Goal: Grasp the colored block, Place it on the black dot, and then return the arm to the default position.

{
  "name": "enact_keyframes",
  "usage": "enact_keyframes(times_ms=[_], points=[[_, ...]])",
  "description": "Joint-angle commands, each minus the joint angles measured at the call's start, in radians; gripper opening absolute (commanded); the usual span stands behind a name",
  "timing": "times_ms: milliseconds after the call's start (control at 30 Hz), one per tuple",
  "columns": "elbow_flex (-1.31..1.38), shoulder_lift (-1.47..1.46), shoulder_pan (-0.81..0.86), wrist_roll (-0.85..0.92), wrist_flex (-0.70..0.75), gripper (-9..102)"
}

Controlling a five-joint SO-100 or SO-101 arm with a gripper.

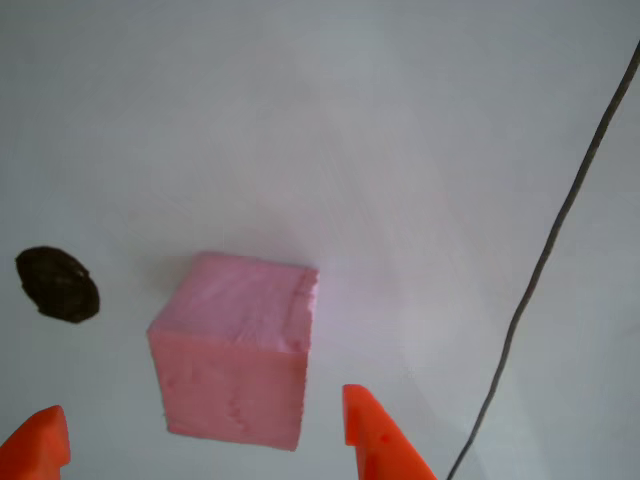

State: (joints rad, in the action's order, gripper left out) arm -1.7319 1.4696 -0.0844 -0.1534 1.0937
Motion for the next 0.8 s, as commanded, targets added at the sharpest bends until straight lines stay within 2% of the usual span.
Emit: enact_keyframes(times_ms=[0,433,767], points=[[-0.002,0.003,0.009,0.011,-0.015,36],[-0.057,-0.012,0.032,0.041,-0.072,34],[-0.058,-0.014,0.044,0.058,-0.078,14]])
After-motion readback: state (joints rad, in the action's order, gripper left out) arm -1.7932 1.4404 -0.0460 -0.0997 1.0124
